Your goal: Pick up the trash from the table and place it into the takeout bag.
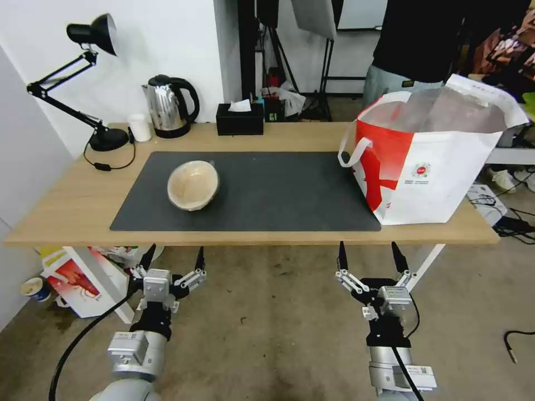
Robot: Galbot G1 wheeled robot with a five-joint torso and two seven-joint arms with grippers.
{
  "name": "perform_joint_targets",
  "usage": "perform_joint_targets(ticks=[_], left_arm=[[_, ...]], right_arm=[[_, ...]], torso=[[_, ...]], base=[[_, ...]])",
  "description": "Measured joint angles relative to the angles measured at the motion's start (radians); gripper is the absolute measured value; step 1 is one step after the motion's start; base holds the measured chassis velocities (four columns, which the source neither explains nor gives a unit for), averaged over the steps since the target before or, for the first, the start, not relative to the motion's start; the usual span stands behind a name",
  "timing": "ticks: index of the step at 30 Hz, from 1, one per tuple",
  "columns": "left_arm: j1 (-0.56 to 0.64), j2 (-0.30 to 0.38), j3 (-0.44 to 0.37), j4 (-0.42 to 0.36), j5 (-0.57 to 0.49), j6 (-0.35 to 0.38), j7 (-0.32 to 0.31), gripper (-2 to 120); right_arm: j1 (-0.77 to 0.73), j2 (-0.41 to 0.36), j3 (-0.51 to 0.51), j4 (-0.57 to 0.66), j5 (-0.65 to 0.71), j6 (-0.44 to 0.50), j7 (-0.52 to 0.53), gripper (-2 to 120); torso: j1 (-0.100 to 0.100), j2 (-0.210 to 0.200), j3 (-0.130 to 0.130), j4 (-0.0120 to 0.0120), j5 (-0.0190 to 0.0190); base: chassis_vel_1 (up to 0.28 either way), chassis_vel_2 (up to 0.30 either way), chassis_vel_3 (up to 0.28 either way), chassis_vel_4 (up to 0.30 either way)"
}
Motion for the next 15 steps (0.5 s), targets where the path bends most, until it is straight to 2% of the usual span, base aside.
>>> perform_joint_targets(ticks=[15], left_arm=[[0.000, 0.000, 0.000, 0.000, 0.000, 0.000, 0.000, 100]], right_arm=[[-0.010, -0.014, 0.013, 0.002, -0.008, 0.001, -0.007, 100]], torso=[[0.000, 0.000, 0.000, 0.0000, 0.0000]], base=[[0.000, 0.000, 0.000, 0.000]])
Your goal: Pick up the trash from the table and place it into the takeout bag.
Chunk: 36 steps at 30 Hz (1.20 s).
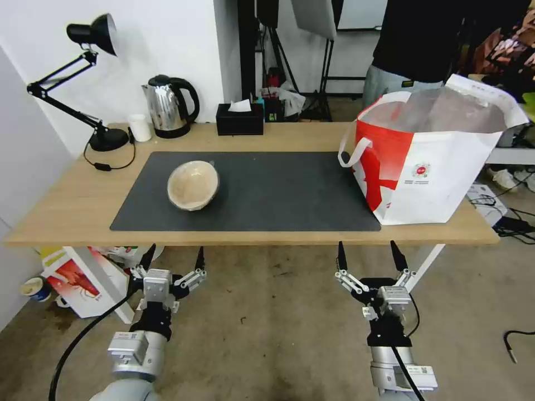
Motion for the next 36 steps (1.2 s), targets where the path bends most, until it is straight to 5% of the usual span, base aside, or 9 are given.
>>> perform_joint_targets(ticks=[36], left_arm=[[0.000, 0.000, 0.000, 0.000, 0.000, 0.000, 0.000, 100]], right_arm=[[-0.009, -0.013, 0.004, -0.005, 0.003, -0.003, -0.003, 100]], torso=[[0.000, 0.000, 0.000, 0.0000, 0.0000]], base=[[0.000, 0.000, 0.000, 0.000]])
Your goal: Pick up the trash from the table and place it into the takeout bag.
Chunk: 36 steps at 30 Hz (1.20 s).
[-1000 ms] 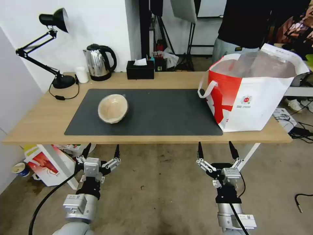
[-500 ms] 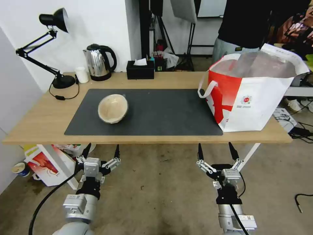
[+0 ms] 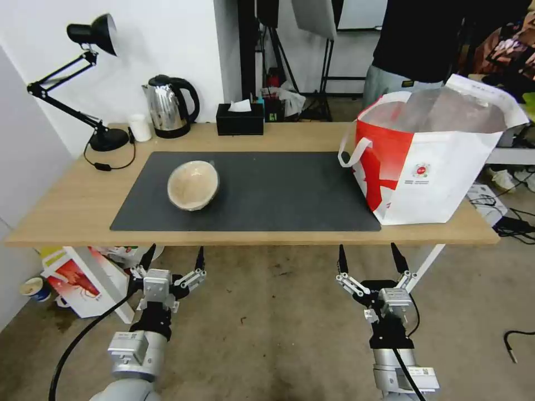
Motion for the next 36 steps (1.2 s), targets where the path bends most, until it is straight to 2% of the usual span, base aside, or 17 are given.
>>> perform_joint_targets(ticks=[32, 36], left_arm=[[-0.001, 0.000, -0.005, 0.000, -0.004, 0.000, 0.001, 100], [-0.010, 0.009, -0.046, -0.003, -0.061, -0.004, 0.022, 100]], right_arm=[[0.000, 0.000, 0.000, 0.000, 0.001, 0.000, 0.000, 100], [0.000, 0.000, 0.000, 0.000, 0.001, 0.000, 0.000, 100]], torso=[[0.000, 0.000, 0.000, 0.0000, 0.0001], [0.000, 0.000, 0.000, 0.0000, 0.0001]], base=[[0.000, 0.000, 0.000, 0.000], [0.000, 0.000, 0.000, 0.000]])
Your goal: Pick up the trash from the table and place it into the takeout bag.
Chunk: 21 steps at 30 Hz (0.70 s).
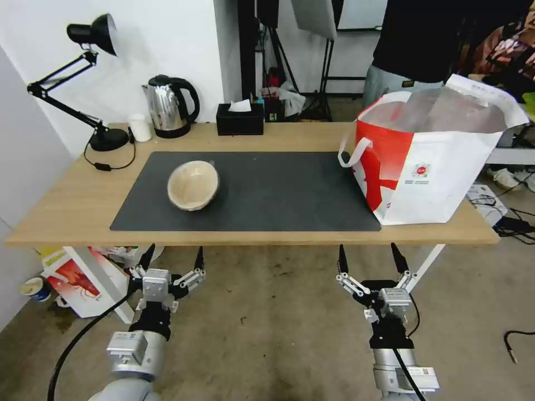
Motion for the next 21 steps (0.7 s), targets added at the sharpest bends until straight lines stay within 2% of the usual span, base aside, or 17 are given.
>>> perform_joint_targets(ticks=[2, 5, 7, 9, 12, 13, 16, 21], left_arm=[[-0.016, 0.013, -0.067, -0.006, -0.092, -0.009, 0.033, 100], [-0.025, 0.020, -0.105, -0.009, -0.144, -0.014, 0.052, 100], [-0.044, 0.035, -0.181, -0.016, -0.249, -0.024, 0.090, 100], [-0.050, 0.040, -0.207, -0.019, -0.285, -0.027, 0.104, 100], [-0.069, 0.056, -0.289, -0.026, -0.398, -0.038, 0.145, 100], [-0.069, 0.056, -0.289, -0.026, -0.398, -0.038, 0.145, 100], [-0.085, 0.069, -0.353, -0.032, -0.485, -0.047, 0.175, 100], [-0.087, 0.070, -0.362, -0.033, -0.498, -0.048, 0.181, 100]], right_arm=[[0.000, 0.000, 0.000, 0.000, 0.000, 0.000, 0.000, 100], [0.000, 0.000, 0.000, 0.000, 0.000, 0.000, 0.000, 100], [0.000, 0.000, 0.000, 0.000, 0.000, 0.000, 0.000, 100], [0.000, 0.000, 0.000, 0.000, 0.000, 0.000, 0.000, 100], [0.000, 0.000, 0.000, 0.000, 0.000, 0.000, 0.000, 100], [0.000, 0.000, 0.000, 0.000, 0.000, 0.000, 0.000, 100], [0.000, 0.000, 0.000, 0.000, 0.000, 0.000, 0.000, 100], [0.000, 0.000, 0.000, 0.000, 0.000, 0.000, 0.000, 100]], torso=[[0.000, 0.000, 0.000, 0.0000, -0.0001], [0.000, 0.000, 0.000, 0.0000, -0.0002], [0.000, 0.000, 0.000, 0.0000, -0.0001], [0.000, 0.000, 0.000, 0.0000, -0.0002], [0.000, 0.000, 0.000, 0.0000, -0.0002], [0.000, 0.000, 0.000, 0.0000, -0.0002], [0.000, 0.000, 0.000, 0.0000, 0.0001], [0.000, 0.000, 0.000, 0.0000, -0.0001]], base=[[0.000, 0.000, 0.000, 0.000], [0.000, 0.000, 0.000, 0.000], [0.000, 0.000, 0.000, 0.000], [0.000, 0.000, 0.000, 0.000], [0.000, 0.000, 0.000, 0.000], [0.000, 0.000, 0.000, 0.000], [0.000, 0.000, 0.000, 0.000], [0.000, 0.000, 0.000, 0.000]])
